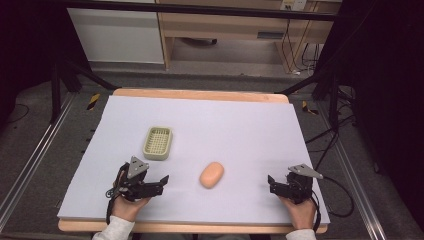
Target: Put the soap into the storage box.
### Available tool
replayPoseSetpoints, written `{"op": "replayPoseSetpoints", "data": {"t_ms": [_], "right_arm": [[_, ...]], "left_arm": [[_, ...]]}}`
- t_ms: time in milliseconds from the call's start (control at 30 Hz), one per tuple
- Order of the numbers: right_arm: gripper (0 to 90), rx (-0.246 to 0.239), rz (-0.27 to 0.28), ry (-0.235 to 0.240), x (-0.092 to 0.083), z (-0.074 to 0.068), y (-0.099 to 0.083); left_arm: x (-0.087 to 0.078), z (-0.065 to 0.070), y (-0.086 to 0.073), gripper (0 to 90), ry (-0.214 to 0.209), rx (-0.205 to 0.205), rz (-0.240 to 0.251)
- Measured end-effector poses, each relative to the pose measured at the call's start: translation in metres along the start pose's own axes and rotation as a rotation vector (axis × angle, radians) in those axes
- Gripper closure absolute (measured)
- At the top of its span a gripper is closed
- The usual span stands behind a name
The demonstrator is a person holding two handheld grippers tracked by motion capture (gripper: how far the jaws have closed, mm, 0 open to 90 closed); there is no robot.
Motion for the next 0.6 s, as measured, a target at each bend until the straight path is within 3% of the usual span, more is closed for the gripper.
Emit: {"op": "replayPoseSetpoints", "data": {"t_ms": [600], "right_arm": [[8.8,0.002,-0.003,-0.003,0.0,0.0,0.0]], "left_arm": [[0.001,0.012,0.012,15.5,-0.011,0.039,0.006]]}}
Point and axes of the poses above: each handheld gripper's, and its own axes: x roughly forward along the jaws, y roughly out of its top, z roughly to its right, the point moved 2 cm from there along x, roughly forward along the jaws, and after that the axes turned 7 degrees about -z, right-handed, at the moved point
